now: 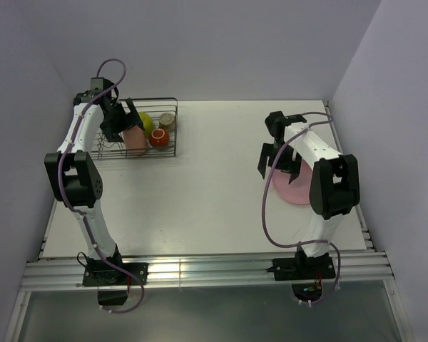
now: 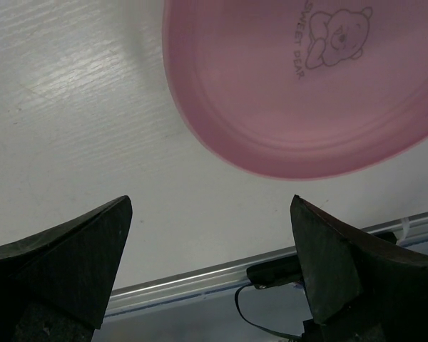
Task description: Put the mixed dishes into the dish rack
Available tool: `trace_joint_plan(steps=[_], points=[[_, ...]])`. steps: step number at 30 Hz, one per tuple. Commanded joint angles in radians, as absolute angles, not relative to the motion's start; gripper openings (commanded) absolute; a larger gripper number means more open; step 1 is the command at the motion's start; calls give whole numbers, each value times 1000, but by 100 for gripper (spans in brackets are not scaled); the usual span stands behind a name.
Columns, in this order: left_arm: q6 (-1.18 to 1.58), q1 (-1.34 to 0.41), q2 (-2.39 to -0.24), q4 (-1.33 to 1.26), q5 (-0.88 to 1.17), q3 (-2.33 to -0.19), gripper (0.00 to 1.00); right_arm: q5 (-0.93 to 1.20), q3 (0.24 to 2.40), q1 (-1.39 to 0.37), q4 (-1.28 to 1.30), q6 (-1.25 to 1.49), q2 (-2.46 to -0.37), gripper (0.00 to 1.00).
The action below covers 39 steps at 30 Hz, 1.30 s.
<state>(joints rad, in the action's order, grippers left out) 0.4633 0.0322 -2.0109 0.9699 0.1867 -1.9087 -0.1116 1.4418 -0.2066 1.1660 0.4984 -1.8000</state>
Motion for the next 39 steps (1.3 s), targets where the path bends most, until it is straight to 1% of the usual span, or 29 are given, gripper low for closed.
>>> trace_joint_plan(steps=[1, 5, 8, 11, 14, 15, 16, 17, 19, 20, 22, 23, 25, 26, 28, 32, 36, 39], points=[[486, 31, -1913, 962, 186, -1869, 99, -163, 1488, -212, 1166, 492, -1839, 100], [517, 31, -1830, 937, 152, -1810, 99, -179, 1485, -224, 1149, 502, -1882, 100], [548, 31, -1723, 898, 141, -1750, 99, -199, 1485, -232, 1138, 505, -1917, 100], [580, 31, -1633, 865, 146, -1688, 99, -209, 1485, -235, 1128, 509, -1945, 95], [609, 31, -1533, 815, 153, -1629, 99, -229, 1480, -239, 1117, 515, -1960, 71], [614, 31, -1511, 784, 158, -1600, 99, -232, 1479, -239, 1112, 518, -1967, 53], [623, 31, -1487, 772, 155, -1589, 99, -247, 1476, -239, 1109, 522, -1968, 46], [627, 31, -1444, 764, 152, -1577, 99, -258, 1473, -242, 1106, 523, -1974, 43], [637, 31, -1407, 741, 150, -1546, 99, -278, 1468, -245, 1103, 520, -1994, 42], [641, 31, -1382, 736, 150, -1534, 99, -290, 1467, -247, 1101, 520, -2002, 40], [650, 31, -1367, 738, 161, -1526, 99, -291, 1462, -248, 1095, 520, -2011, 27], [653, 31, -1358, 741, 170, -1522, 99, -291, 1460, -252, 1092, 520, -2008, 14], [672, 31, -1359, 750, 210, -1523, 99, -282, 1462, -261, 1078, 526, -1985, 2], [681, 31, -1355, 759, 227, -1519, 99, -275, 1466, -264, 1075, 531, -1974, 0], [722, 31, -1348, 735, 306, -1500, 99, -229, 1486, -268, 1071, 534, -1947, 0], [817, 31, -1336, 691, 391, -1435, 99, -111, 1555, -279, 1071, 545, -1892, 0], [894, 31, -1350, 637, 466, -1393, 99, 108, 1636, -285, 1011, 584, -1778, 0], [936, 31, -1374, 609, 520, -1396, 99, 207, 1661, -285, 938, 626, -1711, 0]])
